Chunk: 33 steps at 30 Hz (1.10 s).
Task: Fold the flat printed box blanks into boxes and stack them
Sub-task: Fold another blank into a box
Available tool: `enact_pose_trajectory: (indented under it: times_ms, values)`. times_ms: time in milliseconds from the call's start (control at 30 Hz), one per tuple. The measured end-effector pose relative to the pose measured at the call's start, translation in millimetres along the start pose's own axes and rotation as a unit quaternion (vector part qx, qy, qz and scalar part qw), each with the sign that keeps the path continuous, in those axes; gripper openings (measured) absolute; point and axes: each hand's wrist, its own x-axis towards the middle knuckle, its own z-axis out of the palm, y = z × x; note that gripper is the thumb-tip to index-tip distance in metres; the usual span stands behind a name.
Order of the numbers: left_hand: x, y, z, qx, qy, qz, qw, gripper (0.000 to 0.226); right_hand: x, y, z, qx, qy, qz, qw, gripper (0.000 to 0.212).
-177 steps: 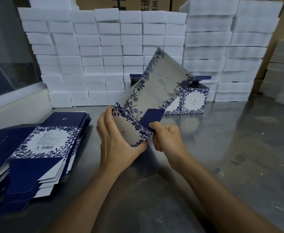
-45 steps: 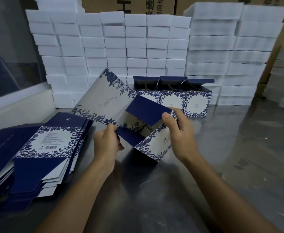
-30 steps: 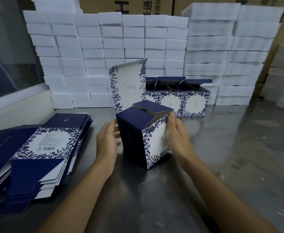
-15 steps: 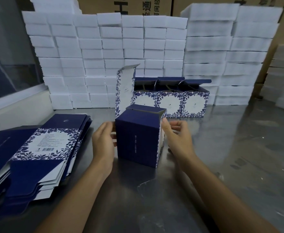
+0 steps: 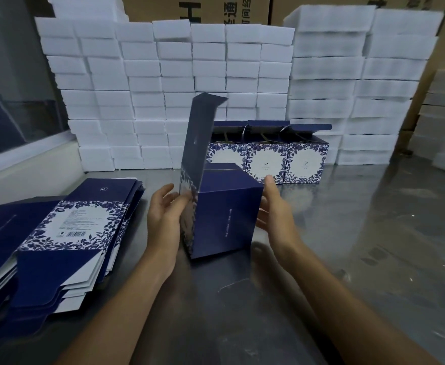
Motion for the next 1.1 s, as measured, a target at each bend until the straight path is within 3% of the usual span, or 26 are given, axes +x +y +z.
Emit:
enact_pose_trajectory:
  times_ms: [67,167,200,367,433,533,633,733,900,1000,1100]
  values:
    - [-1.4,0.3,0.1,-0.003,-0.019,-0.003,1.000,0.048,-1.9,1.5,2.4,0.017,-0.020,0.000,1.000,0.054]
    - [-3.3,1.8,1.1,-0.003,-0.044,-0.007,0.999,0.056,0.0,4.7,1.9,0.018,-0.021,-0.020,0.999,0.016]
    - [-4.2,2.3,2.0,0.004,-0.049,-0.003,0.999,0.058,0.4,4.5,2.1,0.021,-0.013,-0.021,0.999,0.014]
    - [-6.2,0.9,3.4,0.021,-0.057,0.025,0.998,0.054,-0.8,0.9,1.5,-0.021,0.057,-0.032,0.998,0.071]
    - [-4.4,-1.5,2.1,0.031,-0.049,0.027,0.998,0.038,1.8,-0.3,-0.7,-0.041,0.102,-0.048,0.993,0.064]
    - [-2.2,-2.0,1.5,0.031,-0.036,0.038,0.998,0.014,4.8,0.9,-1.3,-0.048,0.110,-0.058,0.991,0.036]
    - [-3.0,0.2,2.9,0.013,-0.018,0.036,0.999,0.022,4.6,2.5,1.9,-0.057,0.086,-0.059,0.993,0.029]
    - [-4.4,2.4,4.7,0.003,-0.002,0.035,0.999,0.033,0.5,-1.2,5.6,-0.023,0.039,-0.049,0.998,0.045]
    - [-5.7,2.6,9.4,0.003,-0.010,0.052,0.999,0.033,-4.9,-3.8,10.6,-0.011,0.004,-0.066,0.998,0.062]
    - [-7.3,3.3,12.0,-0.016,-0.022,0.048,0.998,0.042,-6.1,-2.8,11.7,-0.018,0.010,-0.086,0.996,0.034]
    - [-6.6,3.6,11.7,-0.002,-0.013,0.046,0.999,0.040,-7.4,-5.1,13.2,-0.017,0.035,-0.079,0.996,0.033]
